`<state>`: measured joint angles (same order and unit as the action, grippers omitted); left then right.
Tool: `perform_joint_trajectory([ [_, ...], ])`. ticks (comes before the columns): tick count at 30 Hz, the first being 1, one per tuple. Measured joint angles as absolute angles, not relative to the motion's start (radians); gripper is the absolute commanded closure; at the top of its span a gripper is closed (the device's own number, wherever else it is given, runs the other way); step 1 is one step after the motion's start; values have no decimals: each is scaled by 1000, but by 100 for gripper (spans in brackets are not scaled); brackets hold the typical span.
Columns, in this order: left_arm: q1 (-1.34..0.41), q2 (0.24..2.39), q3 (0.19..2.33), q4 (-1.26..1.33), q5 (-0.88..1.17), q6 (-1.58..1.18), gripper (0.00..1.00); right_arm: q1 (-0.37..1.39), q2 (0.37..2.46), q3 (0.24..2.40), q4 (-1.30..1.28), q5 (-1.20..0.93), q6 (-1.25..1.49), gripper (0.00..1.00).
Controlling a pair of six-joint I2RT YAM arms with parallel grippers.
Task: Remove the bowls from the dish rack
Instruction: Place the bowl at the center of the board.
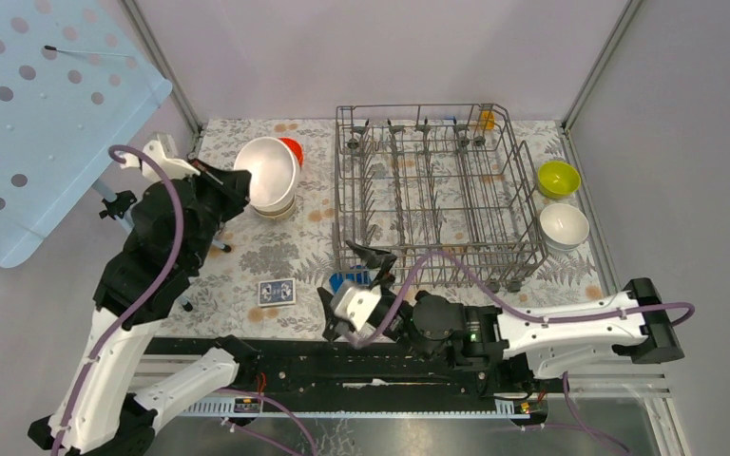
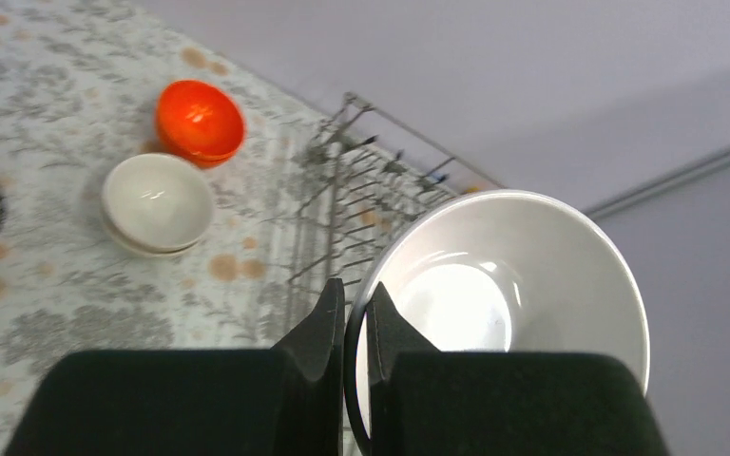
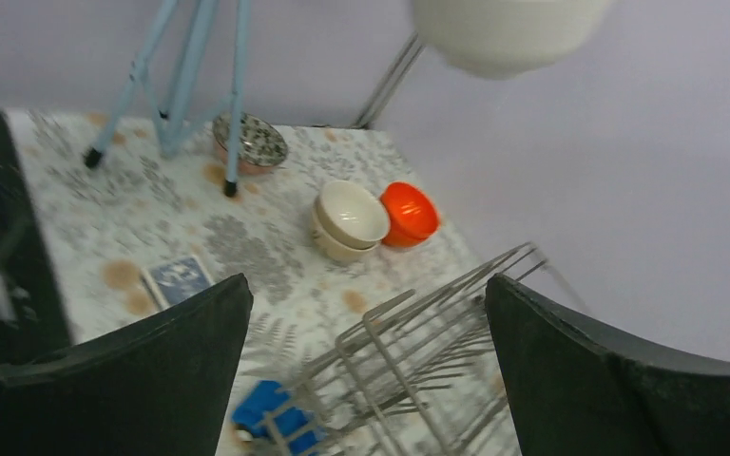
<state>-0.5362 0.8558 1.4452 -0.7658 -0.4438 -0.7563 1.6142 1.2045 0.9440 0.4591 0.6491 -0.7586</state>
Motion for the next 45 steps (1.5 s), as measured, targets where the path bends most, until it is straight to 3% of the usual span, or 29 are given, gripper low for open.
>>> perform_joint_trajectory([
  [8, -536, 784, 1132, -773, -556, -725, 100, 1609, 1118, 1045, 215, 706, -170, 0],
  [15, -536, 767, 908, -748, -591, -734, 100, 1607, 1045, 982, 184, 812, 84, 0],
  [36, -480, 875, 723, -467, -611, -763, 100, 1603, 1034, 803, 187, 940, 258, 0],
  [41, -451, 882, 664, -432, -598, -757, 100, 1602, 979, 830, 91, 985, 282, 0],
  [45, -439, 931, 663, -440, -587, -772, 100, 1597, 981, 973, -90, 1018, 316, 0],
])
